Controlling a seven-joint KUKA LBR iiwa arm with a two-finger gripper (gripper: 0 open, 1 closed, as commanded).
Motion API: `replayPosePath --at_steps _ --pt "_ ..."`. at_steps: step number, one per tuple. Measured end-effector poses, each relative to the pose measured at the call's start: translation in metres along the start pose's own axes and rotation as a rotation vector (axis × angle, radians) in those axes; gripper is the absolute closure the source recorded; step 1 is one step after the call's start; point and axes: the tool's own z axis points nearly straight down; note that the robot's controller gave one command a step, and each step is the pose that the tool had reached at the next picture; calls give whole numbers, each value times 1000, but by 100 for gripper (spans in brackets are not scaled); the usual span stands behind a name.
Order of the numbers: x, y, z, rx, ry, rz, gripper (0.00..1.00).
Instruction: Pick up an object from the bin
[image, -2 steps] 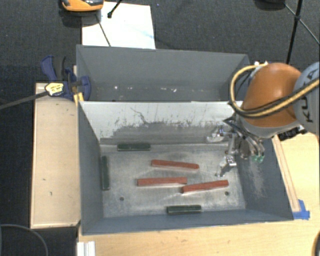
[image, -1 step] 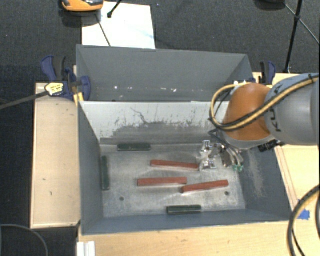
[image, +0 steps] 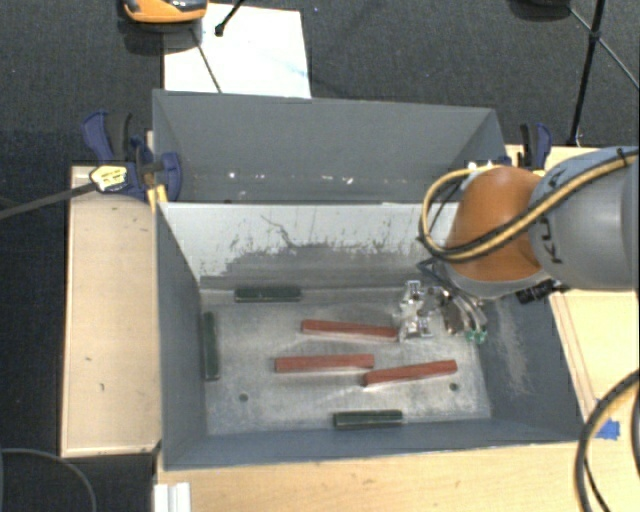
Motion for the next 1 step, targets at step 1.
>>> replayPosePath --at_steps 1 --pt "1 11 -46 -1 19 -4 100"
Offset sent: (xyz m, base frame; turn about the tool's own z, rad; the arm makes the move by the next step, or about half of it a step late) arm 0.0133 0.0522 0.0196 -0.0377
